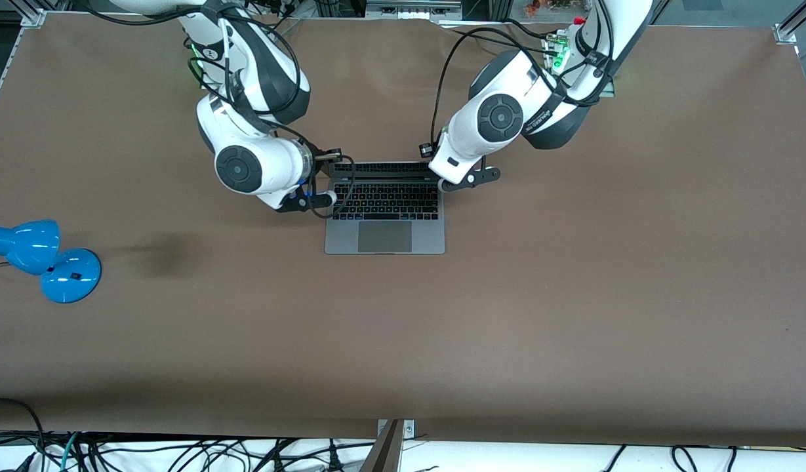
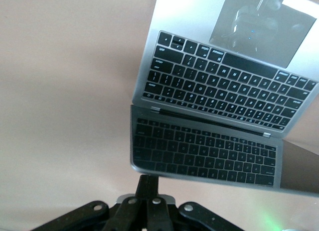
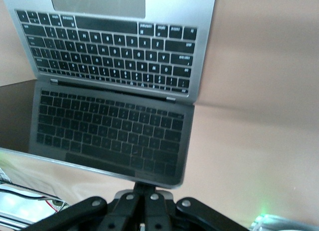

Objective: Close laptop with both arms from behind
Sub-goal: 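Push the screen forward with both grippers, folding it over the keyboard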

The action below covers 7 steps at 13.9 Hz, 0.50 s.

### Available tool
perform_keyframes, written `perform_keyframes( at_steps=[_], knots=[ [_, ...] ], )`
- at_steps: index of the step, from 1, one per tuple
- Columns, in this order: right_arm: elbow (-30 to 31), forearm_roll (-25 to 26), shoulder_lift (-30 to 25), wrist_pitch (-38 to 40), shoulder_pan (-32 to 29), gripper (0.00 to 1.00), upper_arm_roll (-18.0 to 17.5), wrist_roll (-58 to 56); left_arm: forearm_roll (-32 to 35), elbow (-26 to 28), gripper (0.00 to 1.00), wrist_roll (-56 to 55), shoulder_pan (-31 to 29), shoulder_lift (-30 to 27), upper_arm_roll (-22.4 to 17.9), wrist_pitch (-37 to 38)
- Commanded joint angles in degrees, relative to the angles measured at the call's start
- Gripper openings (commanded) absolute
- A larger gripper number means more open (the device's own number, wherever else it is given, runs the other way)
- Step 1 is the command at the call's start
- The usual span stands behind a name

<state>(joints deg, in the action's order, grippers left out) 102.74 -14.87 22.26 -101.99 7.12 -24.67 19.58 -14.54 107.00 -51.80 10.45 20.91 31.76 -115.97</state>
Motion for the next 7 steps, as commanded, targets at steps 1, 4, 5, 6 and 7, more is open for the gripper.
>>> perform_keyframes(
  at_steps=[1,4,5,6,7],
  knots=[
    [0.36,0.72,0.24,-1.28,0.00,0.00,1.73,-3.48,3.98,-3.02,0.00,-1.73,0.09,2.46,-0.20,0.39],
    [0.36,0.72,1.12,-4.08,0.00,0.00,2.61,-4.72,4.70,-5.56,0.00,-1.73,0.09,4.66,-0.47,0.48],
    [0.36,0.72,1.21,-5.05,0.00,0.00,2.61,-4.72,4.87,-6.70,0.00,-1.64,0.09,5.54,-0.99,0.57],
    [0.36,0.72,1.56,-6.10,0.08,0.00,2.61,-4.81,6.01,-8.02,0.00,-1.64,0.09,6.50,-1.43,0.74],
    [0.36,0.72,1.82,-7.24,0.09,0.00,2.61,-4.90,6.89,-9.08,0.00,-1.73,0.09,7.47,-1.44,0.92]
  ],
)
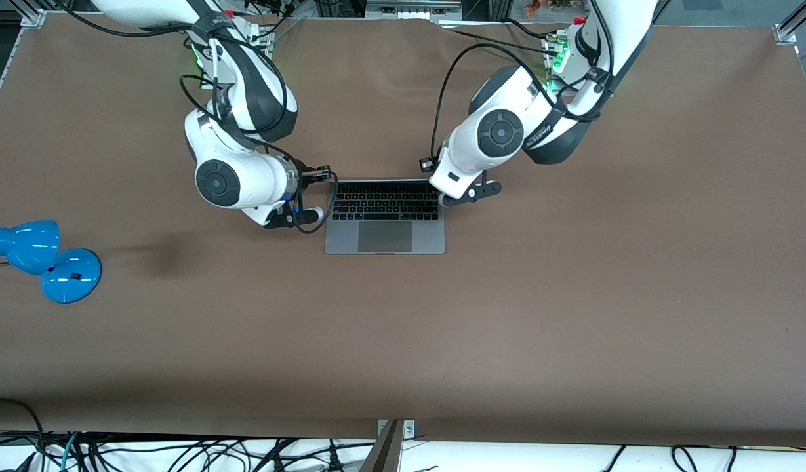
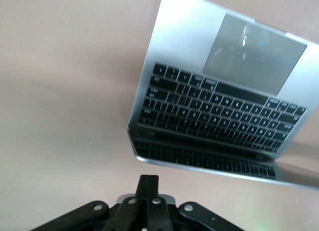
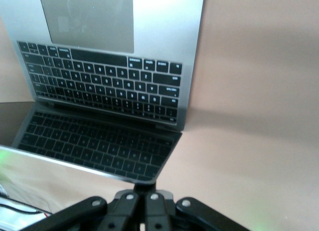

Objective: Close laptop with both arms from behind
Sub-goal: 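Push the screen forward with both grippers, folding it over the keyboard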

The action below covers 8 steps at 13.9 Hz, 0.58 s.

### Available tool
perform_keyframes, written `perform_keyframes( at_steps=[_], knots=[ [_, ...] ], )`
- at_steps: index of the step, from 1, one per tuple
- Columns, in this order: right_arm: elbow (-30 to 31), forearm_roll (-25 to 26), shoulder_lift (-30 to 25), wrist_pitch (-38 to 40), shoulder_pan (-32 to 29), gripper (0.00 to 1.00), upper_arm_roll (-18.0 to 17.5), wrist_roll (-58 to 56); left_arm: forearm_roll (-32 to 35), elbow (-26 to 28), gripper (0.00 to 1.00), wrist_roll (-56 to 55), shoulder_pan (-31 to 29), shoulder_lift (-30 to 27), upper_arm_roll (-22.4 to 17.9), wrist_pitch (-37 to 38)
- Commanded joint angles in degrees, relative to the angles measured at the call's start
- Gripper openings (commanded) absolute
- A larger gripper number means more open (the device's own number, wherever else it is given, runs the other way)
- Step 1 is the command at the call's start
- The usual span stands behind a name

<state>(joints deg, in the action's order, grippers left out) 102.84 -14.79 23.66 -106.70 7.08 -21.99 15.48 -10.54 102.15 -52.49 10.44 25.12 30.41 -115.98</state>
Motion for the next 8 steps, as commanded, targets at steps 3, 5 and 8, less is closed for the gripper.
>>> perform_keyframes(
  at_steps=[3,5,8],
  knots=[
    [0.26,0.64,1.29,-6.05,0.39,0.00,-0.07,-0.89,4.47,-6.43,0.00,-1.03,0.11,5.55,-0.26,1.02],
    [0.17,0.64,1.91,-7.11,0.39,0.00,-0.07,-0.89,5.70,-7.48,0.00,-1.03,0.11,6.51,-0.70,1.02],
    [-0.44,4.05,3.75,-10.36,0.39,0.00,-0.07,-1.59,6.14,-8.72,0.00,-0.95,0.28,8.01,-1.22,0.93]
  ],
)
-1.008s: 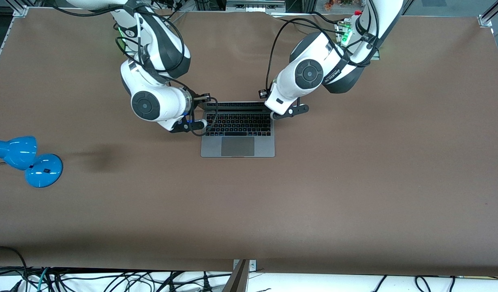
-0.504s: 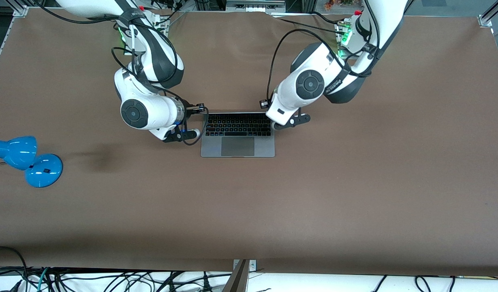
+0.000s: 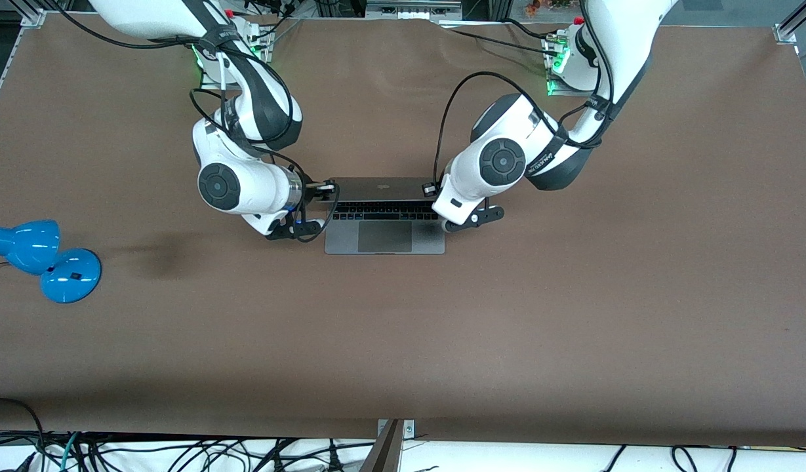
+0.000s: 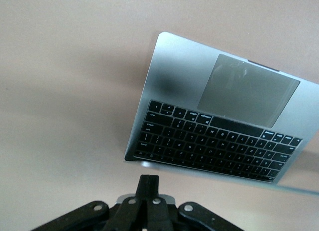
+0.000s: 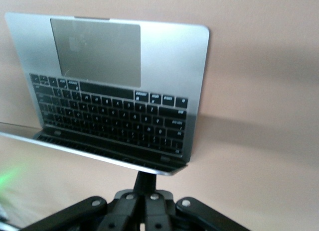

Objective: Close laptop with both arms from behind
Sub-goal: 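Push the screen forward with both grippers, folding it over the keyboard, then press the lid down flat with both grippers at its corners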

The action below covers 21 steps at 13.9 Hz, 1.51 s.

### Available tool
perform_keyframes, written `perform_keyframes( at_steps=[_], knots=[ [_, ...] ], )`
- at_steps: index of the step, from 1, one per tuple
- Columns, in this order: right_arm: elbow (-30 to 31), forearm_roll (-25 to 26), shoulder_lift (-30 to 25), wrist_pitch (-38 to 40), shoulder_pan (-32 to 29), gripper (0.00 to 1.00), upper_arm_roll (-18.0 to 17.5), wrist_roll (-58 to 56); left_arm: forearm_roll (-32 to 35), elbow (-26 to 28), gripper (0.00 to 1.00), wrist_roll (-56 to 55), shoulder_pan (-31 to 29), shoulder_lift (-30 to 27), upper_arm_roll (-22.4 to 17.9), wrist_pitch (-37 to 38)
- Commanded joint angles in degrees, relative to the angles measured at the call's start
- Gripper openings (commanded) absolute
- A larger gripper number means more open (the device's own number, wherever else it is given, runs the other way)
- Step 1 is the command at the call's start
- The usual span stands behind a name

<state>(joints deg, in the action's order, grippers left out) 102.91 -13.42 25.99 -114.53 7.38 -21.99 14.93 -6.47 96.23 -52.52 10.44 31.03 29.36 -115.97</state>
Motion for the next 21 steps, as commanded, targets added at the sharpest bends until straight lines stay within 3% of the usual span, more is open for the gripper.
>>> perform_keyframes(
  at_steps=[1,12,21],
  knots=[
    [-0.95,4.09,2.56,-3.41,0.09,0.00,-0.07,-1.13,2.16,-3.23,0.00,-0.83,0.37,2.46,-0.44,0.92],
    [-4.12,4.63,9.51,-10.62,0.70,0.00,2.04,-3.42,5.05,-7.28,0.00,-1.00,0.72,7.72,-1.15,0.75],
    [-4.47,4.63,11.18,-13.00,2.02,0.00,3.27,-3.59,8.40,-10.27,0.00,-1.79,2.13,14.23,-2.64,-2.32]
  ],
)
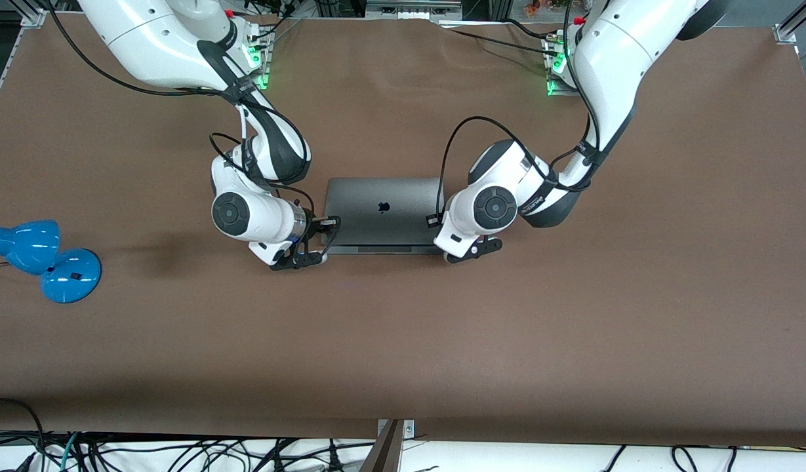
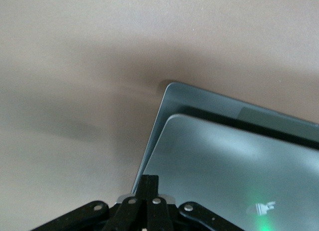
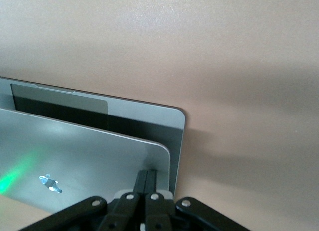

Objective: Close laptop with both arms from behind
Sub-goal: 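Press the lid down flat with both grippers at its corners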

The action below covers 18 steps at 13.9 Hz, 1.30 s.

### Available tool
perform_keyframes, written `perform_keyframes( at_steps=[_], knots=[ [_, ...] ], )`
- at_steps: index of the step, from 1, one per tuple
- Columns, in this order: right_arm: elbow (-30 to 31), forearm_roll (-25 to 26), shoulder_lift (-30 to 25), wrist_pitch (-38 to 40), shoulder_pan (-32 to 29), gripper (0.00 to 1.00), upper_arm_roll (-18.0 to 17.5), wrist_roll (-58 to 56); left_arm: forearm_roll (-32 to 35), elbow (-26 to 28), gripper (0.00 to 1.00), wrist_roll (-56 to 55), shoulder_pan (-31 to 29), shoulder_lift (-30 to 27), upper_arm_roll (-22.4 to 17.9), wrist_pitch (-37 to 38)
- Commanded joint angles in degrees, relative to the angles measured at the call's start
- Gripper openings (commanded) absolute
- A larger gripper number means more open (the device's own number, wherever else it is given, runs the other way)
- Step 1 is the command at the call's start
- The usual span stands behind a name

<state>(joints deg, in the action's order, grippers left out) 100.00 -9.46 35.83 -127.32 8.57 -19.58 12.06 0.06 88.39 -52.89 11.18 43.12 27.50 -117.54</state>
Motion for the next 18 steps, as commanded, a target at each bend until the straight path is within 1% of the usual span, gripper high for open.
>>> perform_keyframes(
  at_steps=[1,3,6,10,18],
  knots=[
    [-1.57,0.67,1.52,-0.21,1.09,0.00,1.03,-0.63,1.88,-2.61,0.00,-1.43,1.47,2.41,-0.95,-1.10],
    [-2.18,0.67,2.22,-0.29,1.62,0.00,1.65,-0.63,1.97,-3.58,0.00,-1.52,2.00,3.28,-1.22,-1.11],
    [-2.44,0.67,3.28,-2.74,2.32,0.00,2.44,-0.89,1.97,-5.07,0.00,-1.96,2.44,4.60,-1.74,-1.11],
    [-2.80,0.67,4.78,-5.04,2.76,0.00,2.53,-1.07,1.88,-7.00,0.00,-2.04,4.99,6.10,-4.47,-1.11],
    [-2.80,0.67,6.27,-6.62,3.64,0.00,3.67,-1.07,1.97,-7.62,0.00,-2.05,5.08,7.77,-4.56,-2.86]
  ],
)
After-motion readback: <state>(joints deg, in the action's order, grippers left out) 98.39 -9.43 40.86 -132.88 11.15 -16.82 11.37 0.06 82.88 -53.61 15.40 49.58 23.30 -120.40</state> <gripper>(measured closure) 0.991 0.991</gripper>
